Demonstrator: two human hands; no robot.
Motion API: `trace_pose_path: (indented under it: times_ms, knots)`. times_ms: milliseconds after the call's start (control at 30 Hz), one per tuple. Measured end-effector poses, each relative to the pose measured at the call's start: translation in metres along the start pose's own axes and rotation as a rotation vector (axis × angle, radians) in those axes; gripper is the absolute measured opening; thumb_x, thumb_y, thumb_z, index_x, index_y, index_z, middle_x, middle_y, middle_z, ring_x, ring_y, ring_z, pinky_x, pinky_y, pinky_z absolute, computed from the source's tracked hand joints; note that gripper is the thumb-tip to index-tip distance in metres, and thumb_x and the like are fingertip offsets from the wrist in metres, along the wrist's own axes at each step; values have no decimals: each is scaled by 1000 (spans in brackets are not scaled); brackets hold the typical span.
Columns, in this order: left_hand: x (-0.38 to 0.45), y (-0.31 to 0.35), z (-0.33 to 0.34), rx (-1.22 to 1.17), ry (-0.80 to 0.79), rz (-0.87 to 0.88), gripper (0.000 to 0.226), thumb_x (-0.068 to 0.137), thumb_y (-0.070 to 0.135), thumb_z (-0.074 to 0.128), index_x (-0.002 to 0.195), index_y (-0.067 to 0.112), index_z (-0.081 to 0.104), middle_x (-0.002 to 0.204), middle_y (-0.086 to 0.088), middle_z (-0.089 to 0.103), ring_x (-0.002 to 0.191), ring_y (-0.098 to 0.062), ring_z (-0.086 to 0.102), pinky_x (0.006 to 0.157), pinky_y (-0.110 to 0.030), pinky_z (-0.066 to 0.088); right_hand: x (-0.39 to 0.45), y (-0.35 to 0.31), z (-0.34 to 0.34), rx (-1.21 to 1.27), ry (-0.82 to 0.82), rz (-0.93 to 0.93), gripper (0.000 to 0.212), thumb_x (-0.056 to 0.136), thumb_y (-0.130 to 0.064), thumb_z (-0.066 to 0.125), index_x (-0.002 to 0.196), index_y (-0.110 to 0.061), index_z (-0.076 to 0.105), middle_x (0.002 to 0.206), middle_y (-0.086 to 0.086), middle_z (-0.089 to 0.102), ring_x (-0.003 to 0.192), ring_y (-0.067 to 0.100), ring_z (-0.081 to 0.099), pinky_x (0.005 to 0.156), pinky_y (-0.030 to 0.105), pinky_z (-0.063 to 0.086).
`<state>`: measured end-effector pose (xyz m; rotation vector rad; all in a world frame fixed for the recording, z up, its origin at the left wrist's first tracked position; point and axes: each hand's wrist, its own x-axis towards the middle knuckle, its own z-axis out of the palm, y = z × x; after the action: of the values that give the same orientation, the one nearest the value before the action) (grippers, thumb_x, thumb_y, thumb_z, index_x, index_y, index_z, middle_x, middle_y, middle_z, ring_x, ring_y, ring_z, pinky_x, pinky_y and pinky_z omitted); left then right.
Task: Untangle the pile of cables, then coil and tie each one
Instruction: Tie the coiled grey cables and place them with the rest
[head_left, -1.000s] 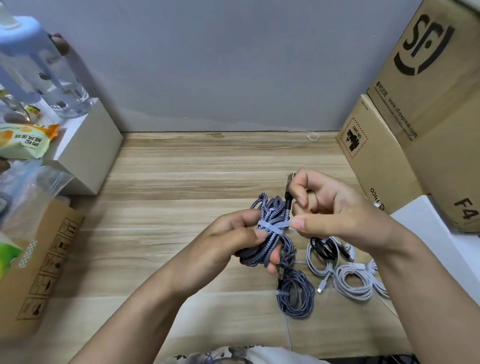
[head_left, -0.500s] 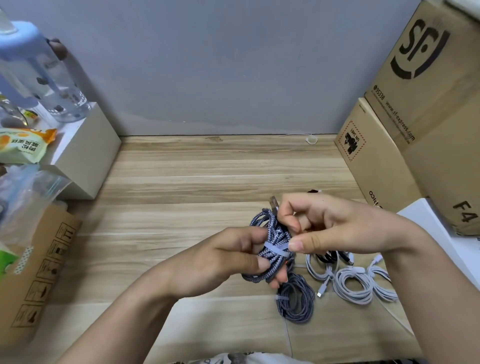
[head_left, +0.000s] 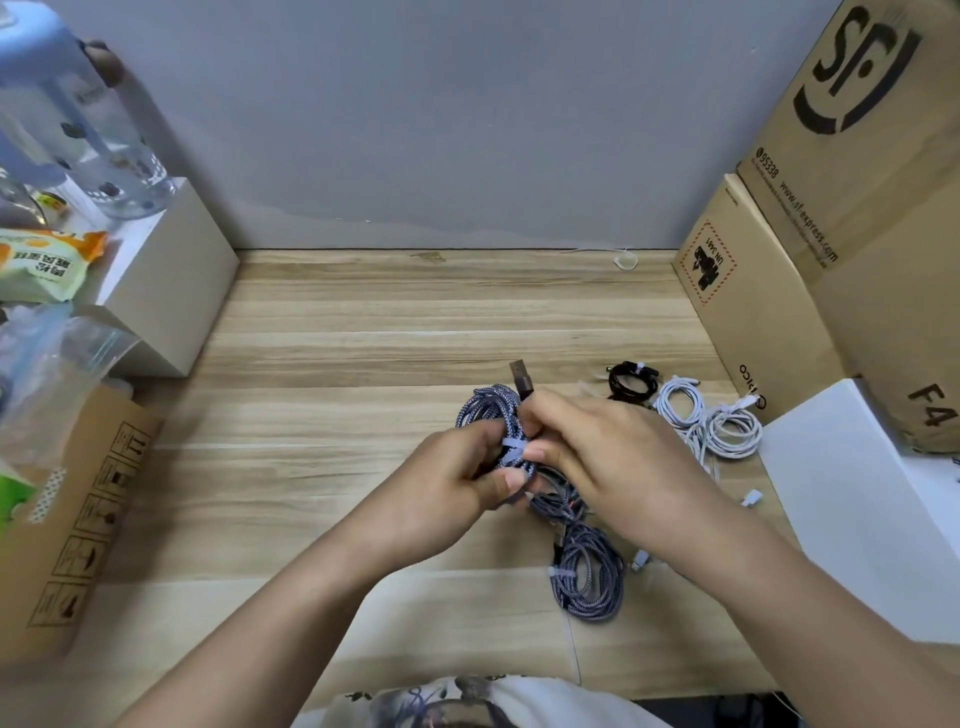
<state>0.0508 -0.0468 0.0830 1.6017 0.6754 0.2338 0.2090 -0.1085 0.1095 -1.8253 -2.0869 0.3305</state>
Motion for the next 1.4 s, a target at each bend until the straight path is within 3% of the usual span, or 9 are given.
trace_pose_path:
  times_ms: [300, 467, 600, 767, 900, 1000, 1100, 1200, 1400]
  knots:
    - [4, -4, -6, 141, -52, -3, 10, 91, 3, 55, 83, 8, 54, 87, -9, 65, 78, -10, 57, 72, -21, 46, 5, 11, 18, -64, 156, -251, 24, 84, -36, 51, 74, -23, 68, 81, -2, 55, 76, 18, 45, 69, 38, 37]
    - [3, 1, 5, 123, -13, 100, 30, 84, 0, 58, 79, 29, 53, 76, 20, 59, 74, 16, 53, 67, -6, 41, 4, -5, 28, 168, 323, -295, 20, 85, -26, 55, 73, -16, 68, 82, -2, 61, 77, 19, 50, 69, 36, 34]
    - [-6, -3, 23, 162, 96, 301, 28, 74, 6, 44, 86, 32, 41, 86, 16, 43, 91, 33, 41, 75, 6, 34, 1, -31, 38, 301, 397, -402, 15, 83, -3, 58, 76, -10, 69, 77, 1, 63, 72, 19, 51, 68, 35, 31]
    - [-4, -9, 20, -59, -56, 8, 21, 73, -1, 47, 73, 20, 52, 75, 7, 55, 73, 0, 51, 62, -16, 42, 7, -22, 45, 403, 292, -256, 16, 84, -26, 62, 78, -14, 71, 77, -4, 65, 77, 14, 56, 73, 34, 36]
    - [-6, -19, 10, -280, -259, -91, 14, 80, 21, 54, 78, 11, 63, 77, -17, 63, 70, -18, 57, 57, -28, 32, 7, 3, 46, 391, 107, -77, 34, 82, -52, 55, 95, -24, 70, 89, -10, 65, 91, 7, 55, 85, 34, 38]
    - [-3, -25, -5, -461, -270, -121, 26, 81, 31, 58, 84, 5, 63, 72, -13, 64, 58, -19, 58, 52, -29, 26, 0, 23, 38, 678, -97, 41, 50, 76, -71, 50, 105, -32, 64, 101, -12, 65, 99, 2, 58, 90, 21, 41]
    - [4, -24, -12, -533, -291, -127, 23, 81, 31, 57, 75, 12, 67, 65, -7, 62, 51, -12, 55, 44, -23, 22, -5, 31, 37, 789, -154, 93, 48, 61, -55, 75, 105, -41, 62, 104, -13, 65, 102, 1, 58, 89, 15, 41]
    - [16, -22, -12, -607, -109, -191, 30, 68, 32, 68, 89, 11, 62, 63, -3, 62, 51, -9, 56, 41, -17, 32, -3, 36, 42, 839, -38, 236, 42, 57, -37, 87, 92, -40, 64, 91, -18, 67, 87, -3, 61, 82, 16, 48]
    - [44, -28, -8, -346, 242, -131, 78, 69, 12, 81, 130, 25, 33, 84, 2, 65, 60, -10, 58, 57, -21, 47, 11, 55, 48, 835, 93, 438, 32, 60, -48, 68, 88, -34, 62, 86, -17, 65, 82, -12, 57, 77, 9, 43]
